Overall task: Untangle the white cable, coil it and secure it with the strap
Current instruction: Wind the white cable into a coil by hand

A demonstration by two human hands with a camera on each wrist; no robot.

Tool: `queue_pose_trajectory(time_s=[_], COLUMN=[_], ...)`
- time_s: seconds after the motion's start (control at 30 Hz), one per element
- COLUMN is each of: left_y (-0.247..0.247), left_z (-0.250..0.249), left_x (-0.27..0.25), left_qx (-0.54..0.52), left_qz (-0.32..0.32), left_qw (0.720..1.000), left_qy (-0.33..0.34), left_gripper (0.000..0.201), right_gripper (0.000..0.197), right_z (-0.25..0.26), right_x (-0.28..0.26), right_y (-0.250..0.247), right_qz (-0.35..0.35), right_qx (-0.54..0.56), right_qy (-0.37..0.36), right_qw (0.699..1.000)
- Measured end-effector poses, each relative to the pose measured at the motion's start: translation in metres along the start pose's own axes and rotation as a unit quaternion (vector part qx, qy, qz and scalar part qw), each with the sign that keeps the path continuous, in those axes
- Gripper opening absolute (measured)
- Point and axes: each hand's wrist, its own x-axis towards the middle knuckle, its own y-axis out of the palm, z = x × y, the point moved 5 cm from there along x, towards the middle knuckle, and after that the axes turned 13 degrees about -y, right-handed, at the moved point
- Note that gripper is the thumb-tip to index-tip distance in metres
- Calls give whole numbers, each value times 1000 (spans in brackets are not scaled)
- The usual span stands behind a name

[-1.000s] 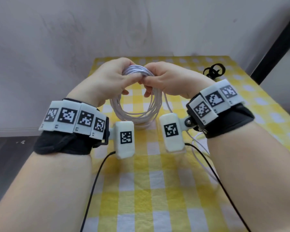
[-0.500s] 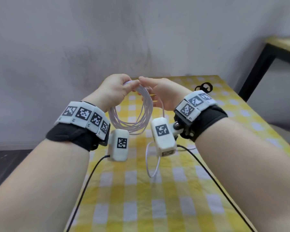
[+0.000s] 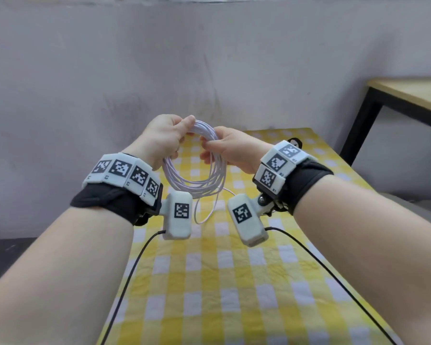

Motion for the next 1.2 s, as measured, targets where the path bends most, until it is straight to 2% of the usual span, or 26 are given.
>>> queue_pose_trajectory(time_s=[0.13, 0.3, 0.4, 0.5, 0.6, 0.7, 0.83, 0.9, 1.1, 1.2], left_y=[1, -2, 3, 8, 10, 13, 16, 20, 29, 33], left_z=[3, 12, 18, 23, 27, 32, 36, 38, 47, 53], left_x=[-6, -8, -5, -4, -4, -2, 3, 7, 24, 32], left_qx=[-95, -225, -253, -256, -245, -227, -187, -187, -361, -408], left_qz=[15, -37, 8, 73, 118, 162, 190, 205, 185, 162], left_qw=[995, 973, 965, 956, 952, 946, 949, 948, 902, 886], left_qy=[-13, -41, -73, -122, -142, -164, -166, -159, -147, -148], left_gripper=[33, 32, 33, 33, 29, 21, 7, 7, 29, 30], right_gripper=[5, 14, 16, 19, 18, 8, 18, 21, 5, 10], right_z=[-2, -16, -22, -28, -32, -30, -23, -22, -41, -55], right_x=[-4, -9, -6, 1, 8, 14, 23, 28, 26, 24], right_y=[-2, -8, -9, -15, -19, -22, -24, -27, -40, -41], right_qz=[-24, -53, -89, -123, -130, -109, -48, -47, -132, -109], right_qx=[67, 89, 101, 46, -24, -90, -205, -223, -57, 6], right_qy=[8, 45, 50, 34, 17, -8, -50, -65, -60, -25], right_qw=[997, 994, 990, 991, 991, 990, 976, 971, 988, 994])
